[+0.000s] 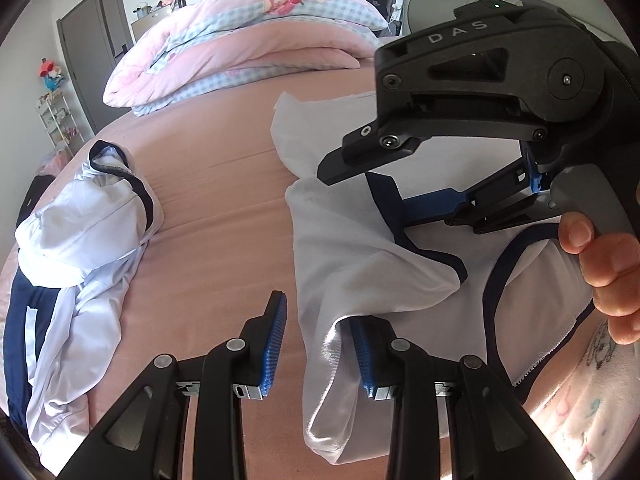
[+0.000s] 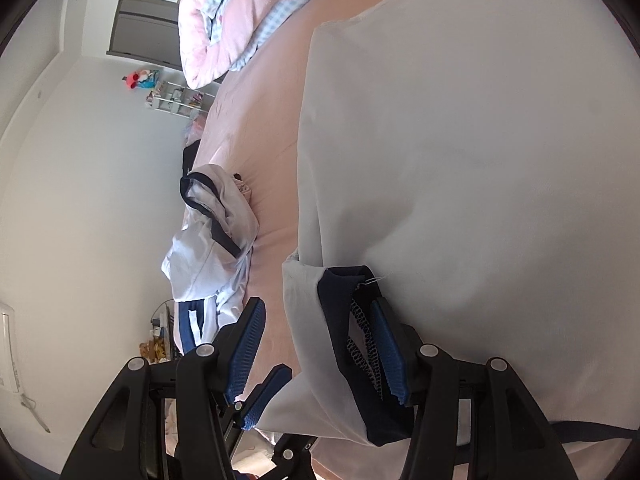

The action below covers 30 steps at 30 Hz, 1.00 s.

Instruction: Fold clothes

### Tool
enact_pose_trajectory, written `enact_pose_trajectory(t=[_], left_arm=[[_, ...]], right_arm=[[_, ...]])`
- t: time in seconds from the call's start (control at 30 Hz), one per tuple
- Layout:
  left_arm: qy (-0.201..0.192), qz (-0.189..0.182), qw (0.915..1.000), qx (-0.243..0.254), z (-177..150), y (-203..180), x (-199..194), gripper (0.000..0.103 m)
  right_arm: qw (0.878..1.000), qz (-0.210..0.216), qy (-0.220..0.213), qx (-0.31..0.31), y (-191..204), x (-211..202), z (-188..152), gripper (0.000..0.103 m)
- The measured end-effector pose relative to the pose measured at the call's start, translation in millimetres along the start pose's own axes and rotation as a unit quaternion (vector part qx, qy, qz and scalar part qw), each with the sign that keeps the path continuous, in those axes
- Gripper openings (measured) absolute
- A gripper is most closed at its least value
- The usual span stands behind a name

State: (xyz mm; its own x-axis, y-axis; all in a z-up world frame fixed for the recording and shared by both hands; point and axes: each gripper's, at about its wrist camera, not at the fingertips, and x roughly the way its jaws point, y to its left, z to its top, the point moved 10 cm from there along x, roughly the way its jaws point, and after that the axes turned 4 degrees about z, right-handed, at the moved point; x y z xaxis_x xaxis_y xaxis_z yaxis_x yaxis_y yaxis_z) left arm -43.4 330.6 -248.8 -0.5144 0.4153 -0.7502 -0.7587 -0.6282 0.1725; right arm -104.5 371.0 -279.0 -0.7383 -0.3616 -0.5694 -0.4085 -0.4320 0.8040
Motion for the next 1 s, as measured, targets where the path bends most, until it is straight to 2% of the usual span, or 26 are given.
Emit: enact_pose_trajectory(t=[0.1,0.17,0.23,0.37,0.57,0.73,0.87,0.9,1.0], left_arm=[[0.010,-0.004,0.9999,-0.003,-0.6,-2.5,4.0,0.029],[0.015,-0.003,0.9999,-0.004,-1.0,-3.3,6.6,0.029],[0.022,-0.005,0.9997,-0.006,-1.7,-4.6,9.8,0.029],[0.030,-0.006,0.9995,-0.012,-2.9,-6.2,12.1,0.029],[0.044,-0.008,0.9989,-0.014,-2.2,-7.9,9.9,0.029],[0.054,-0.020,0.9983,-0.005,-3.6,-11.8,5.4,0.029],[0.066,-0.027,0.9974,-0.010,-6.6,-11.4,3.6,0.029],[0.069,-0.030,0.9971,-0.012,-7.2,-11.0,2.3,0.029],[0.070,-0.035,0.9968,-0.016,-7.9,-8.5,-5.6,0.030]], right_arm=[[1.000,-0.022,0.004,-0.001,-4.6,5.5,2.1,0.033],[0.999,-0.046,0.010,-0.002,-11.8,8.1,0.4,0.014],[0.998,-0.061,0.012,-0.012,-15.4,7.8,-1.4,0.009],[0.994,-0.097,-0.013,-0.054,-13.5,-1.2,2.8,0.005],[0.968,-0.188,-0.056,-0.158,-5.2,-22.1,17.8,0.004],[0.965,-0.195,-0.075,-0.160,-6.3,-30.9,26.2,0.004],[0.953,-0.224,-0.098,-0.178,-7.0,-43.2,35.9,0.004],[0.954,-0.221,-0.099,-0.177,-7.4,-44.5,36.5,0.004],[0.967,-0.188,-0.080,-0.155,-9.0,-42.4,31.2,0.004]])
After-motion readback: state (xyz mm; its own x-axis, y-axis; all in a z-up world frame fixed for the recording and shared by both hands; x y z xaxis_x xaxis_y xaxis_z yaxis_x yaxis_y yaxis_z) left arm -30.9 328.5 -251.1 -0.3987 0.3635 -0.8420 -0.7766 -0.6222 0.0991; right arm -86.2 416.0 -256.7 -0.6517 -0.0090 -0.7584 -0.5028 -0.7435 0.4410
